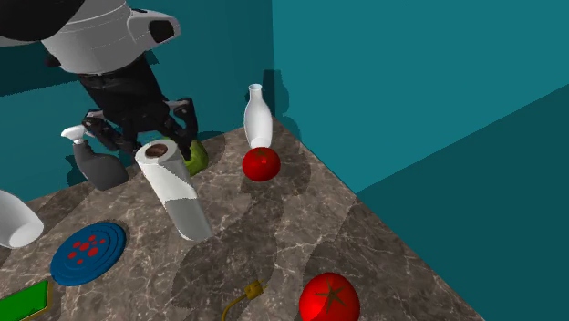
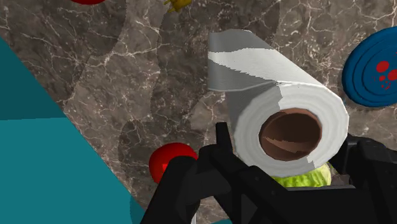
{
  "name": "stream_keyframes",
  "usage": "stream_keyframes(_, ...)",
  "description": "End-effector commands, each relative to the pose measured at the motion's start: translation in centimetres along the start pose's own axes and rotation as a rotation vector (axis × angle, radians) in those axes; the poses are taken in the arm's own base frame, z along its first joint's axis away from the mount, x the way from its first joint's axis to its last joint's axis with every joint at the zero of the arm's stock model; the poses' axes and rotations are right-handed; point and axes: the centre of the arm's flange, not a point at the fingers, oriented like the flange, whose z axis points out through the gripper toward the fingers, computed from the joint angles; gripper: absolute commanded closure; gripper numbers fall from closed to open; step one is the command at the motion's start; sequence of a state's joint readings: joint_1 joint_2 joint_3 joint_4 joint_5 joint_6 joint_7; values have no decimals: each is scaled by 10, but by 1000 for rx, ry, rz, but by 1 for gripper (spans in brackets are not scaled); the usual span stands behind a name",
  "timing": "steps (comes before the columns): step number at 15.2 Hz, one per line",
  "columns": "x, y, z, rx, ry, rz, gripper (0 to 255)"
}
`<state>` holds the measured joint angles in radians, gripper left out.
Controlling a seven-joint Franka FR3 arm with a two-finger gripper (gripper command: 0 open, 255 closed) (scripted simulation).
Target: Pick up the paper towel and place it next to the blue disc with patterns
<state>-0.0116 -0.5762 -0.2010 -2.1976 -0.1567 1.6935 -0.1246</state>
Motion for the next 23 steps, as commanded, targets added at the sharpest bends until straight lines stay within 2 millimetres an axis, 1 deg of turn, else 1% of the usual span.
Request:
stream_keyframes(1,-14,-21,-7,-1,-1,1,255)
stream_keyframes(23,-148,-256,-112,-1,-1,1,255)
